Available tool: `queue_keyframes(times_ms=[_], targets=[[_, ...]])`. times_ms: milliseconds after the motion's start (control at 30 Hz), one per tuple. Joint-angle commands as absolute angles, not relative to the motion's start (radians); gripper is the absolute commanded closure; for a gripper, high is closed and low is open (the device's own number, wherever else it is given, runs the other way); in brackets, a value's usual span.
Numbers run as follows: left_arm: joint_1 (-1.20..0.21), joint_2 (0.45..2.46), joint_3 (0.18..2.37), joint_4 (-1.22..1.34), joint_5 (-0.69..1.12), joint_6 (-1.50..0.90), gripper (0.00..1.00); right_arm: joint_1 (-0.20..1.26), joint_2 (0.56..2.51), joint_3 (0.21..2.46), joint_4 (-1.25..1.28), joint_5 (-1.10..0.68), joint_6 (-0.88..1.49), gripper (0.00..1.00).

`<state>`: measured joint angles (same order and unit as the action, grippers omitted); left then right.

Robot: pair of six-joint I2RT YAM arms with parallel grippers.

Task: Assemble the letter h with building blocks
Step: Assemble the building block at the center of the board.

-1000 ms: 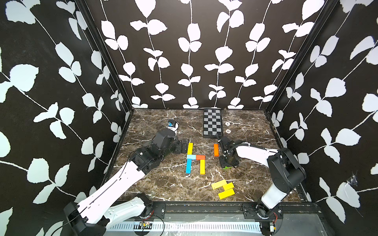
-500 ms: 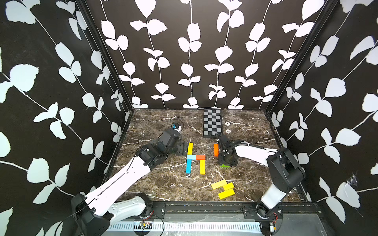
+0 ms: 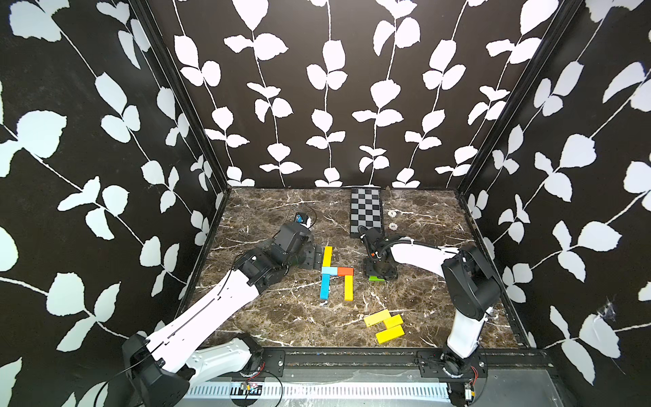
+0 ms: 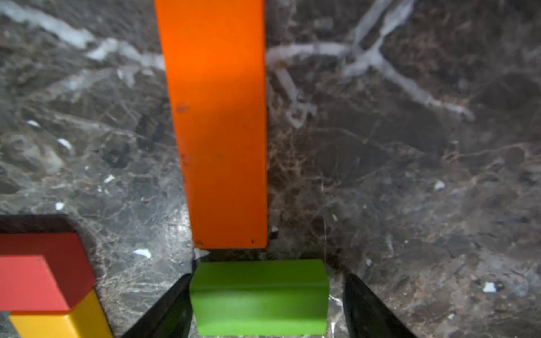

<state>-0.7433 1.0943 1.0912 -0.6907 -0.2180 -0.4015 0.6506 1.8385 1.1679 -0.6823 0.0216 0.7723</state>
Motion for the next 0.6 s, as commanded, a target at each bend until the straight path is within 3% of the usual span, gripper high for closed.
queue_keyframes(times_ms=[0, 200, 367, 567], targets=[[-0.738, 1.102, 1.098, -0.709, -0.2, -0.41, 0.11, 0.661, 1.782, 1.14, -0.708, 0.013, 0.802, 0.23], [-0.738, 1.117, 1.1, -0.705, -0.188, -0.41, 0.13, 0.661, 1.812, 1.142, -0.689, 0.0, 0.781, 0.32], [-0.738, 1.115, 1.103, -0.71, -0.189, -0.407, 0.14, 0.661, 1.838, 1.165, -0.709, 0.022, 0.778, 0.46], [-0.738, 1.117, 1.103, -0.709, -0.189, -0.402, 0.14, 0.656, 1.862, 1.215, -0.748, 0.06, 0.761, 0.51]])
